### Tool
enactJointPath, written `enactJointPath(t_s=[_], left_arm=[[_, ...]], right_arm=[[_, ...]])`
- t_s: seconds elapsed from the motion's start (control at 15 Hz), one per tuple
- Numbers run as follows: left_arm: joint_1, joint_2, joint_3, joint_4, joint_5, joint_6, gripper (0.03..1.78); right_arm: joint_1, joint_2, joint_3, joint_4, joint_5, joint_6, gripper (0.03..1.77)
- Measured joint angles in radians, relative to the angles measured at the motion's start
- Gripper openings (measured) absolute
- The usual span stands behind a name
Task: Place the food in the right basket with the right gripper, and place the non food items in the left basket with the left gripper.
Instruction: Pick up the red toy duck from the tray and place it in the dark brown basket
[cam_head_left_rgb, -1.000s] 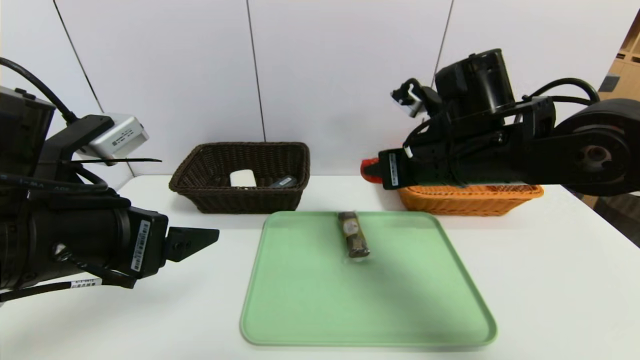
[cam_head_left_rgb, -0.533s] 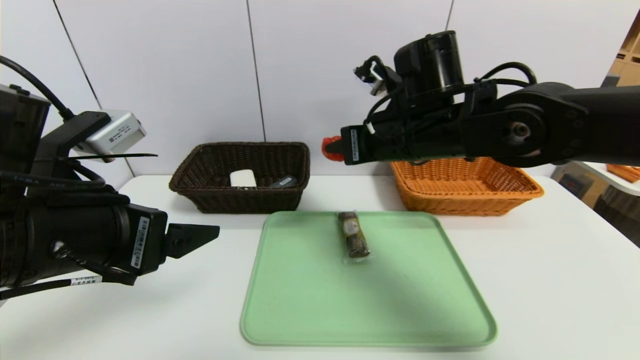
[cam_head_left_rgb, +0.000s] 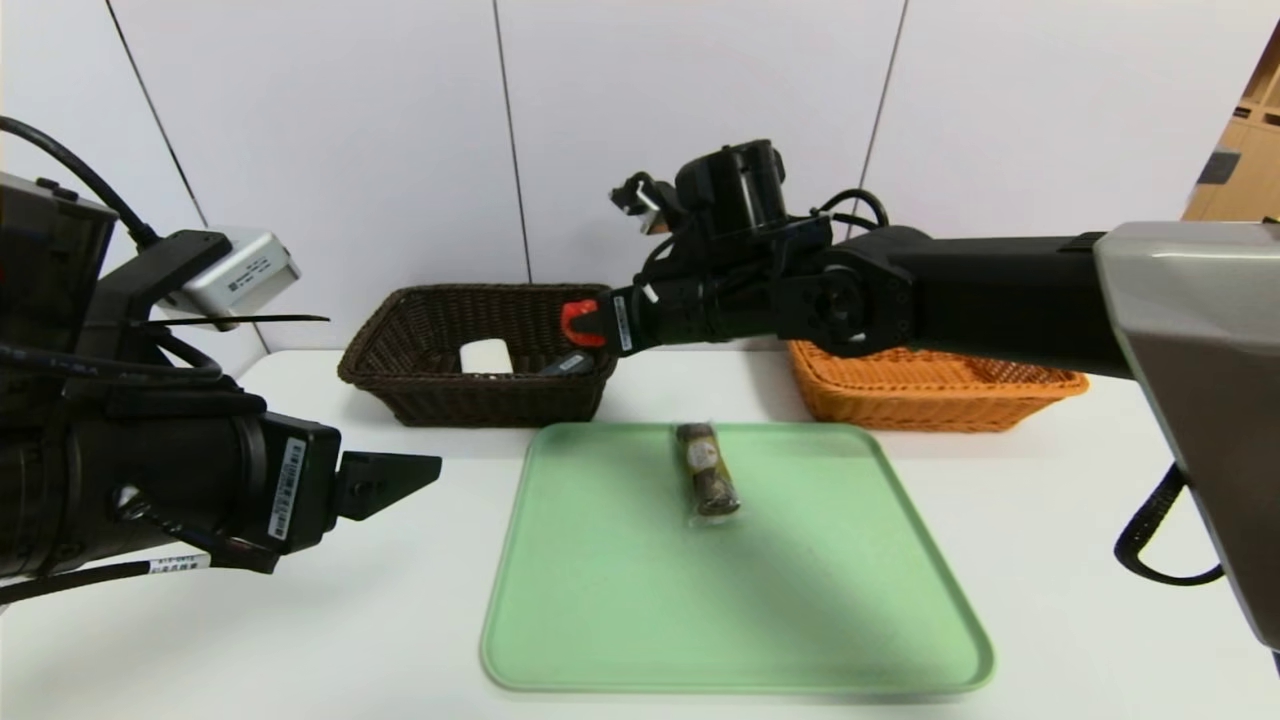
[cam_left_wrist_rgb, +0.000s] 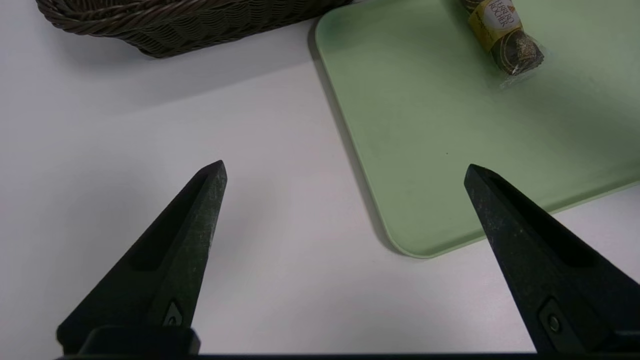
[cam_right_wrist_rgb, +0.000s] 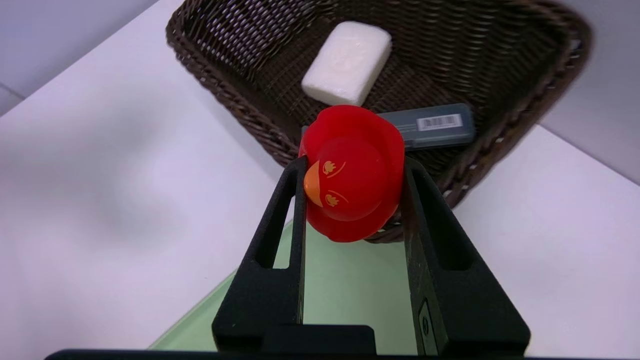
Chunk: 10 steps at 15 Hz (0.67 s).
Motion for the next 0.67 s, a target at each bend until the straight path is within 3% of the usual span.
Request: enactJointPath(t_s=[0.27,0.67], left_arm=[[-0.001,0.003,0.026,-0.039,-0.003,0.000,1.69],[-0.001,0.004,0.046,-0.050,-0.003,0.000,1.69]], right_arm=[[0.001,0.043,-0.005,-0.044,0.017,-0.022,0.57],[0.001,0.055,-0.006,-0.125,0.098,-0.096,0.56]])
